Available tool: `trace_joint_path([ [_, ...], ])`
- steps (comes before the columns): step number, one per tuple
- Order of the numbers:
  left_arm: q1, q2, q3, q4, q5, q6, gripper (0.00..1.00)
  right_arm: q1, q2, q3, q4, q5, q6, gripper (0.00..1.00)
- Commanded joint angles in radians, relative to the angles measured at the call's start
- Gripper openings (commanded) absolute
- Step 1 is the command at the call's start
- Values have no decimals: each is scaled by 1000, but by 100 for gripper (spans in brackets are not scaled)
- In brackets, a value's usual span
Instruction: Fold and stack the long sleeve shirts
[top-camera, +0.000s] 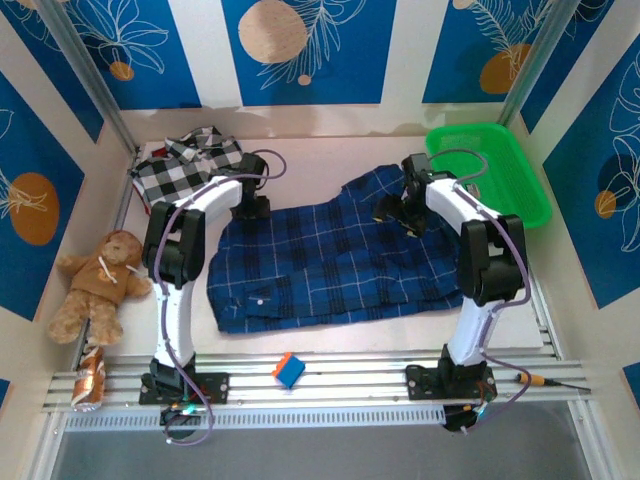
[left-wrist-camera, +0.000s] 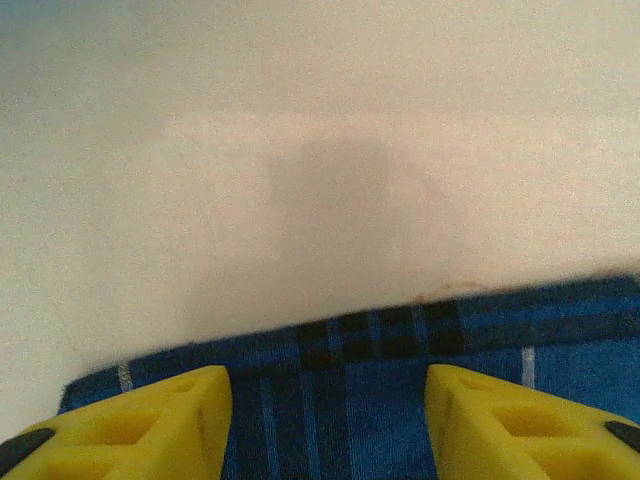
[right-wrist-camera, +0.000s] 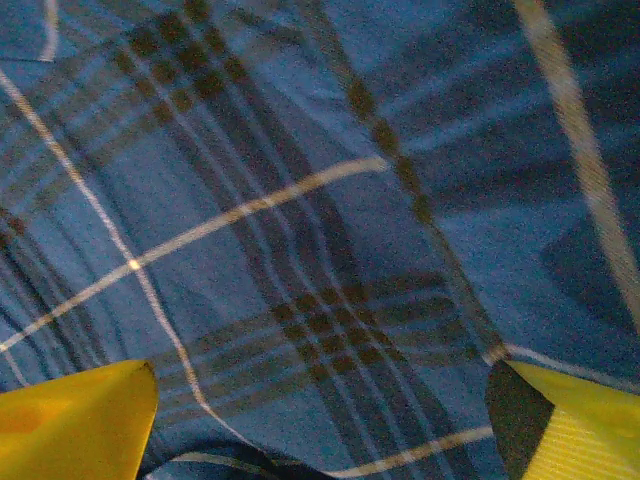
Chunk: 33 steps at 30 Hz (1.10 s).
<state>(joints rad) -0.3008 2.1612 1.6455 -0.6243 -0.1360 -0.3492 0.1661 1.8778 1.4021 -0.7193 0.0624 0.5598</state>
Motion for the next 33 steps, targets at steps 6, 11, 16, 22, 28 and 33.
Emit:
trace_joint_path([
  [6,8,-214,-22,-2,-17,-78,70,2,67,288,-168,-137,-98,87],
  [11,28,-327,-88,-117,102,-128,80,-13,102,397,-224,-61,-124,87],
  [16,66,-367,-158,-106,220,-86,81,-18,242,630,-302,93,-213,87],
  [22,99,-401,-251,-29,328,-61,81,-13,405,814,-319,237,-314,84],
  [28,108,-442,-318,-15,359,-58,80,-45,497,904,-268,216,-362,80],
  [33,113,-465,-333,-39,373,-49,80,-92,568,977,-247,117,-365,74],
])
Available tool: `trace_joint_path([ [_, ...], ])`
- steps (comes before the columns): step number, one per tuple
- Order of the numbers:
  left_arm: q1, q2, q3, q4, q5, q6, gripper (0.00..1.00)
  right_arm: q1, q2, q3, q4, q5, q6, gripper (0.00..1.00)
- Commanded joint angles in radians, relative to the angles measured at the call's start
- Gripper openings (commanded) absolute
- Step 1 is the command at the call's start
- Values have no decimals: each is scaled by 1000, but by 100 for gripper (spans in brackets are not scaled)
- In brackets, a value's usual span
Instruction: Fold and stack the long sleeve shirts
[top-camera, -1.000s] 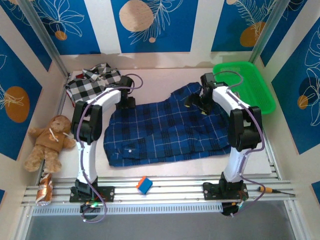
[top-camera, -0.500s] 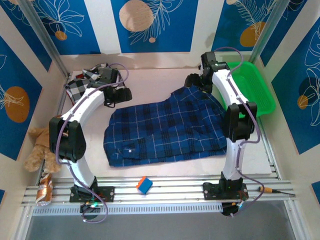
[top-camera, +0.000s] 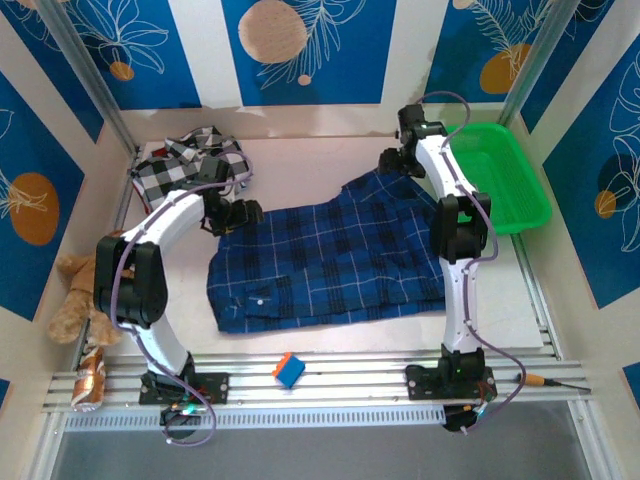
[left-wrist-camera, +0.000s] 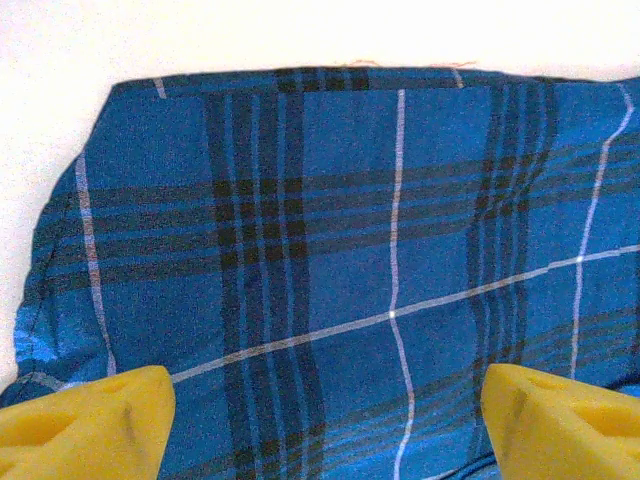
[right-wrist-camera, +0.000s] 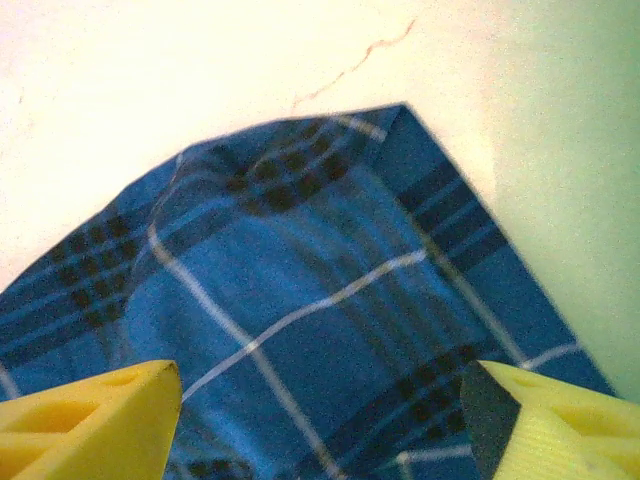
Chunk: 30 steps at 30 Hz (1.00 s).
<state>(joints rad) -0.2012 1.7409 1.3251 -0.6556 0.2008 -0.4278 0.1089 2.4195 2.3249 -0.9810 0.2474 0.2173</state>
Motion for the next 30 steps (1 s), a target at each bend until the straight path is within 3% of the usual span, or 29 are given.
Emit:
trace_joint_path([
  [1,15,-48,-13,-15,34,33,80,-43,35,64,25,-101,-28,72],
  [13,37,-79,-27,-59,21,61,80,-58,99,94,61,-312,-43,60],
  [30,53,-84,-50,-50,25,65,80,-76,103,85,59,-202,-59,59],
])
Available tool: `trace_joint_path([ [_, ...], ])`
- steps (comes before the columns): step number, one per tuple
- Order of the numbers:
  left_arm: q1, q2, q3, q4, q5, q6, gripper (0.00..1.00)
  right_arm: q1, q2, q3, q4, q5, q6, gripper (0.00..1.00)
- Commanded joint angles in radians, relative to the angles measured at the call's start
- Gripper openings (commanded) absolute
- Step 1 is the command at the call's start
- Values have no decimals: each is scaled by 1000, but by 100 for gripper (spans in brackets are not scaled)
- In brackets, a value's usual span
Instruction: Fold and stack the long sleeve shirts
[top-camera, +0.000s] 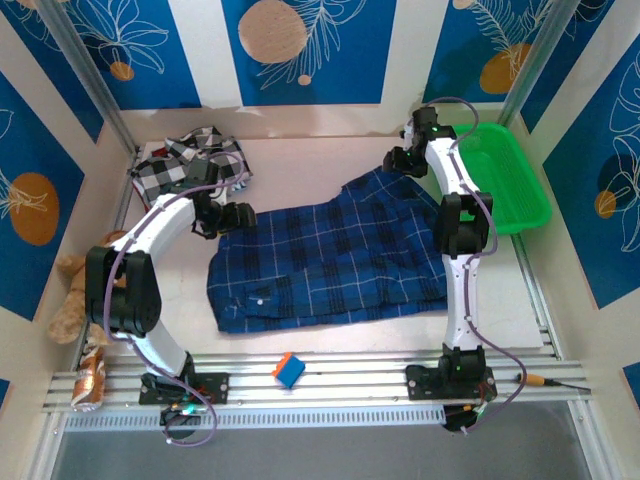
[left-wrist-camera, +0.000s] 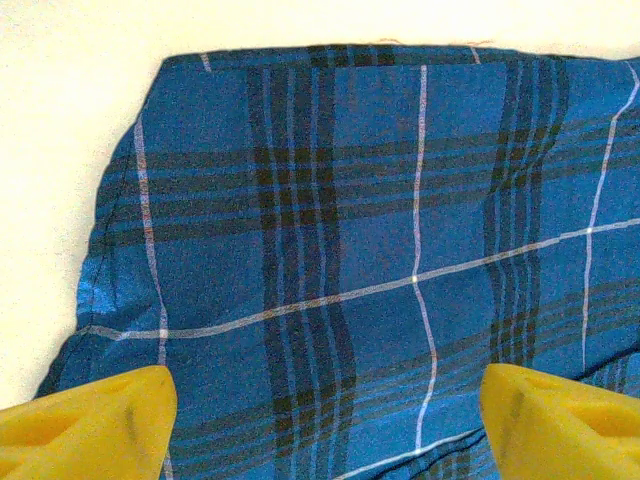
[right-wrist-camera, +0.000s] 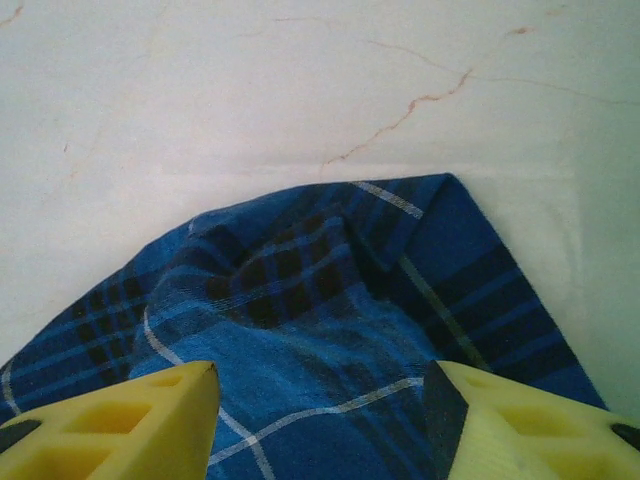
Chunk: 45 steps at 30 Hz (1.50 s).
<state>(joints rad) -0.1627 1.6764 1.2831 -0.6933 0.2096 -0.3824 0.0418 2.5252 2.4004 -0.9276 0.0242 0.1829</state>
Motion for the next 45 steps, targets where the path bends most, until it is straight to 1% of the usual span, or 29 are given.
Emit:
trace_joint_path([
  [1,15,-15,-6,-12,18,19,80,-12,0,11,11,18,-27,59],
  [6,15,1,5,-5,24,16,79,-22,23,18,27,-7,-26,59],
  [13,16,21,28,-14,19,21,79,-29,56,28,46,-148,-28,57],
  [17,21,32,42,-18,12,24,79,-28,70,35,49,-175,-20,54],
  [20,28,40,49,-19,5,31,79,-23,65,44,50,-170,-22,47],
  [22,34,50,57,-21,-3,33,79,-23,65,55,47,-158,-16,39],
  [23,38,56,62,-23,-6,33,79,-25,63,59,45,-152,-13,37],
  [27,47,87,99,-44,-44,45,79,-28,46,63,44,-139,-12,20],
  [31,46,137,157,-70,-58,78,78,-28,23,62,41,-131,-20,5],
  [36,47,188,194,-71,-83,102,77,-25,1,46,35,-118,-20,0],
  [39,48,234,226,-85,-100,124,77,-19,-10,27,33,-112,-23,0],
  [41,47,266,253,-100,-130,142,75,-14,-16,16,32,-106,-28,0],
  [45,46,334,314,-107,-142,189,71,-7,-24,3,27,-95,-31,0],
])
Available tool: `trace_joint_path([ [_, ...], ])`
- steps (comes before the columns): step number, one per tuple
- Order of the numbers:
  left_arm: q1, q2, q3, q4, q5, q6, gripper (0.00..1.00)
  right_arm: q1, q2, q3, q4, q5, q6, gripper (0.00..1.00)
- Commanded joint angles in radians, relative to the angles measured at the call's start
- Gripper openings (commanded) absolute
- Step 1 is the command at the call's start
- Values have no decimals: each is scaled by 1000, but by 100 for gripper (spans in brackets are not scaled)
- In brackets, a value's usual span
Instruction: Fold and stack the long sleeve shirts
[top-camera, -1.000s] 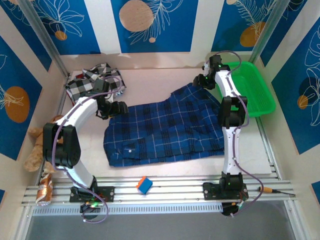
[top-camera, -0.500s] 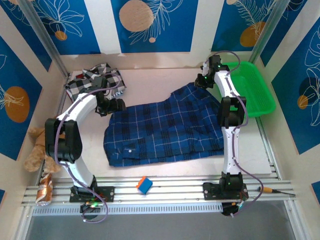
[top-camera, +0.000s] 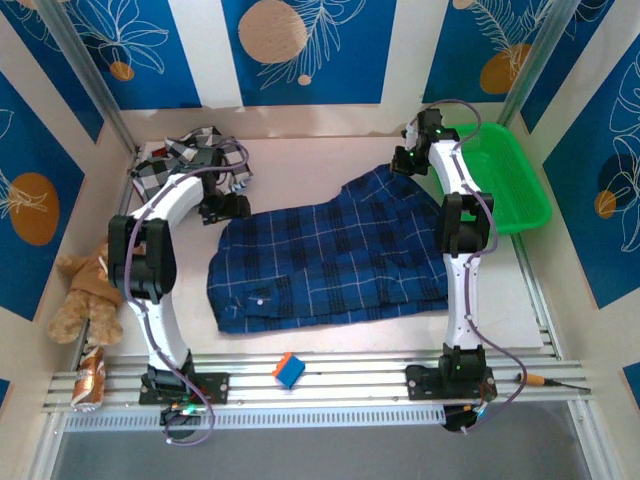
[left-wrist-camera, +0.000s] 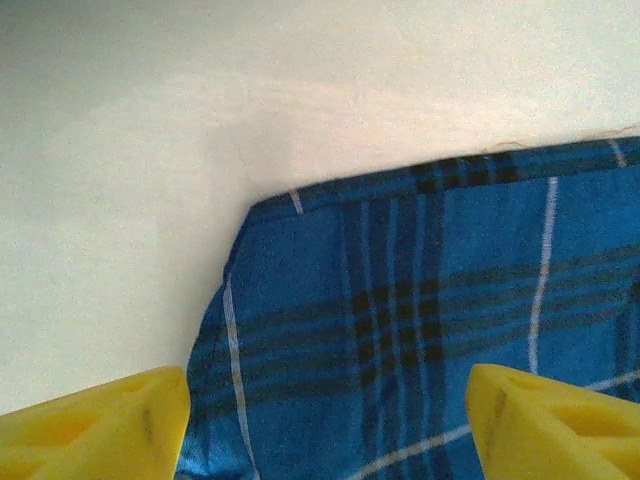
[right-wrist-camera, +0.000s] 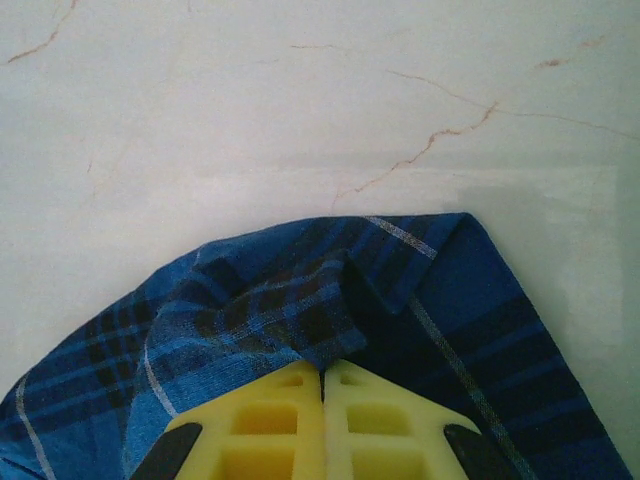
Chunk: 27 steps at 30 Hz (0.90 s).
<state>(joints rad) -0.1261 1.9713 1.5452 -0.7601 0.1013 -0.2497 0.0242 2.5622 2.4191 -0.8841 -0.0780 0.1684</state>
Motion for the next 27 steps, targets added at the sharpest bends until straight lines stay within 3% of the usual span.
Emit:
trace_joint_path([
  [1,10,59,71,-48,-38,70,70,12,-63,-18,-18,9,-18,0],
  [10,11,199,199,-88,-72,116,57,13,-90,-53,-23,21,-27,0],
  [19,11,261,226,-61,-30,116,51,13,-101,-58,-28,33,-32,0],
  [27,13,269,190,-57,-20,123,22,10,-102,-58,-32,49,-33,0],
])
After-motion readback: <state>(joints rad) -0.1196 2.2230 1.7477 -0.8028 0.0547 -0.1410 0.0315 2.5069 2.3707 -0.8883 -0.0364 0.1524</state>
